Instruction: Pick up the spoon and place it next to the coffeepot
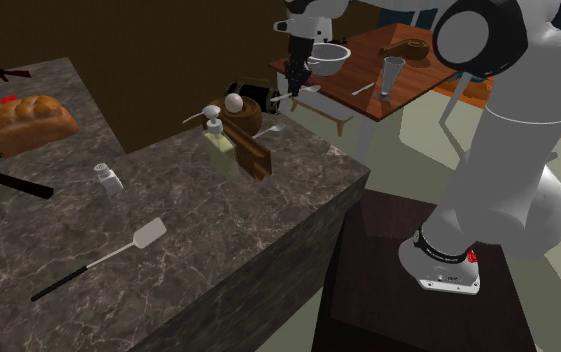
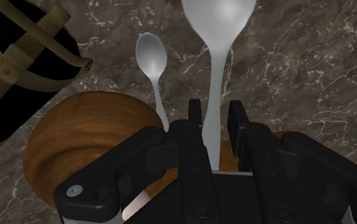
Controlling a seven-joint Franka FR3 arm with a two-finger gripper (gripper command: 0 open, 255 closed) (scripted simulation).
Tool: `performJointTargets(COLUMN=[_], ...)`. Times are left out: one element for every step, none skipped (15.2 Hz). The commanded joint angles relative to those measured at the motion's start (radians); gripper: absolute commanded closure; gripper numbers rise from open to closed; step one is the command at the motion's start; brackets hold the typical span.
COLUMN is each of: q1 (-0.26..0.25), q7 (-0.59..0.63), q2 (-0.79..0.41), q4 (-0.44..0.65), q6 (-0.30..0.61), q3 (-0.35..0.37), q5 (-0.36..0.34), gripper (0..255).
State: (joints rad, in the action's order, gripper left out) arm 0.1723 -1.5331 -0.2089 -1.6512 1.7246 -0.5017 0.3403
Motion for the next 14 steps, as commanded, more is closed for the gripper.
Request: performJointTargets(q1=[-0.002, -0.002, -0.003, -0.003, -0.003, -0.004, -0.004, -0.004, -0.004, -0.004, -0.004, -0.004, -0.004, -0.003], q7=[-0.006, -0.009, -0.013, -0.016, -0.020, -0.024, -0.027, -0.031, -0.035, -0.039, -0.043, -0.048, -0.052, -0.056], q2=[0.000, -0.002, -0.004, -0.006, -0.008, -0.011, -0.014, -0.017, -0.020, -0.024, -0.028, -0.032, -0.036, -0.040], q4=[-0.025, -0.036, -0.047, -0.057, -0.068, -0.078, -0.087, -0.097, -0.106, -0.115, -0.124, -0.132, -0.141, -0.149], q6=[0.025, 0.037, 0.049, 0.061, 0.073, 0.085, 0.096, 0.108, 0.120, 0.131, 0.142, 0.154, 0.165, 0.176], q3=[0.001, 0.002, 0.002, 0.003, 0.003, 0.004, 0.005, 0.005, 0.006, 0.007, 0.008, 0.008, 0.009, 0.010], q5=[0.002, 0.003, 0.005, 0.007, 0.009, 0.012, 0.014, 0.017, 0.019, 0.022, 0.025, 0.029, 0.032, 0.035], gripper=[255, 255, 255, 255, 255, 255, 255, 255, 255, 255, 255, 255, 255, 255])
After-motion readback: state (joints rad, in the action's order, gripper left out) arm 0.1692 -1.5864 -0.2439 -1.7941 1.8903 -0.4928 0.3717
